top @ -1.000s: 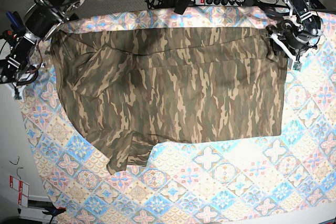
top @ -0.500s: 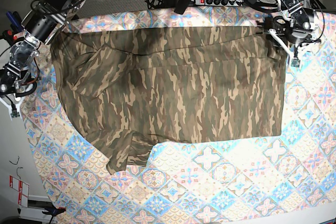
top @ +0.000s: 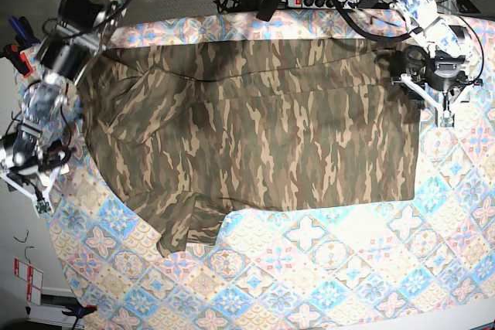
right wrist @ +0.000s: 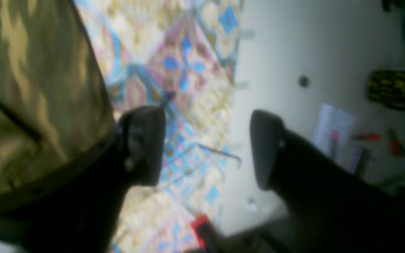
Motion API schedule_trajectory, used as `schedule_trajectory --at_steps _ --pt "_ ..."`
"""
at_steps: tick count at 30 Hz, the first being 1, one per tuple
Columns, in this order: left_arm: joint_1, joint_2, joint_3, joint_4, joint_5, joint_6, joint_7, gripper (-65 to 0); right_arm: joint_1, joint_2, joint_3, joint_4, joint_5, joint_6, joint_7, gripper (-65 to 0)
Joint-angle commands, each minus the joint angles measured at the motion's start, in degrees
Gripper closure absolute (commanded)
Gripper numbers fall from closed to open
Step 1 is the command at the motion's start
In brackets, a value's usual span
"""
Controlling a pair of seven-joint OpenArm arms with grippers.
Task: Fold the T-shirt properly
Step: 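Release the shirt and move both grippers to its side edges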
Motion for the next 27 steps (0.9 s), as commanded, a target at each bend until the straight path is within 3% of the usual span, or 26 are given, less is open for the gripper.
schedule_trajectory --at_steps 1,10,16,20,24,27 --pt "-0.9 -0.2 0.1 0.7 -0.5 0.3 -0.8 -33.7 3.6 0.8 -0.2 -2.0 0.4 -0.3 0.9 -38.2" --pt "-1.1 -0.2 0.1 0.7 -0.5 0.3 -0.8 -33.7 15.7 1.2 -2.6 -29.5 0.3 -0.3 15.0 -38.2" --pt "-1.5 -0.7 0.1 0.1 -0.5 0.3 -0.8 -33.7 19.7 3.0 -2.9 -48.6 0.3 -0.3 30.0 -38.2" --pt "-3.0 -3.9 0.0 -2.7 -0.5 0.3 -0.8 -33.7 22.2 4.7 -2.8 -62.2 0.3 -0.3 40.9 -38.2" --pt "-3.2 -6.9 0.0 -6.5 -0.5 0.3 -0.8 -33.7 22.5 7.2 -2.8 -67.8 0.4 -7.7 48.3 -38.2" --pt "-4.7 -7.8 0.1 -8.7 -0.6 0.3 -0.9 -33.7 22.5 7.9 -3.0 -69.7 0.4 -8.3 49.3 -38.2"
